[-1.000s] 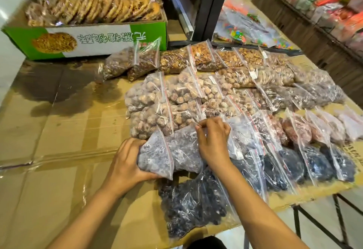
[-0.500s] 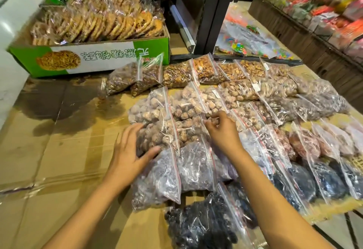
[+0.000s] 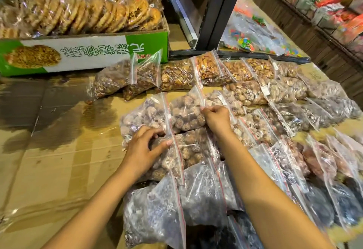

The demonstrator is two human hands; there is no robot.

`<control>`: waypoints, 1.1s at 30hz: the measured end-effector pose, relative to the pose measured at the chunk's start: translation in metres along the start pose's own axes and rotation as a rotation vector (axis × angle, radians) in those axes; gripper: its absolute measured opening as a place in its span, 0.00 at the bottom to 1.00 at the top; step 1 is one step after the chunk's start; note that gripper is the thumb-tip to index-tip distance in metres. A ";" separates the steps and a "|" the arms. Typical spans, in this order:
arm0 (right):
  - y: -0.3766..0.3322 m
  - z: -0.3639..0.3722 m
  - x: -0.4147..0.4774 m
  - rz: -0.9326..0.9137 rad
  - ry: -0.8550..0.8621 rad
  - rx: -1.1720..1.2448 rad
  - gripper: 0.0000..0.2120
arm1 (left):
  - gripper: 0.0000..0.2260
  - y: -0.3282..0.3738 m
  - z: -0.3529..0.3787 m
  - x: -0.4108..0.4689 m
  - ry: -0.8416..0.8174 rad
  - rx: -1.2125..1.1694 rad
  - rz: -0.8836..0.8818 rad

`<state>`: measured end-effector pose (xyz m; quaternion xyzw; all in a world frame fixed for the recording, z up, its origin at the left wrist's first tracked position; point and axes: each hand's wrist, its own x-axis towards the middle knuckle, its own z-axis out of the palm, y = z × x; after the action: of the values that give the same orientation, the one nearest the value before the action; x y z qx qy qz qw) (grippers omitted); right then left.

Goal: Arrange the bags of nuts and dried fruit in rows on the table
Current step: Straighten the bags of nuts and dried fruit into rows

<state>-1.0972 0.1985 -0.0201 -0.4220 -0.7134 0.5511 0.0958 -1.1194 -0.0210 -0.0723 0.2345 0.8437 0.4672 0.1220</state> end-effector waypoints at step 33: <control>0.039 -0.024 -0.034 -0.094 0.041 -0.473 0.06 | 0.24 0.031 0.015 -0.012 0.250 0.386 0.066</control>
<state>-1.0421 0.1932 -0.0340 -0.4101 -0.8394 0.3550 0.0342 -1.0940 -0.0023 -0.0541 0.2213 0.9178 0.3263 -0.0461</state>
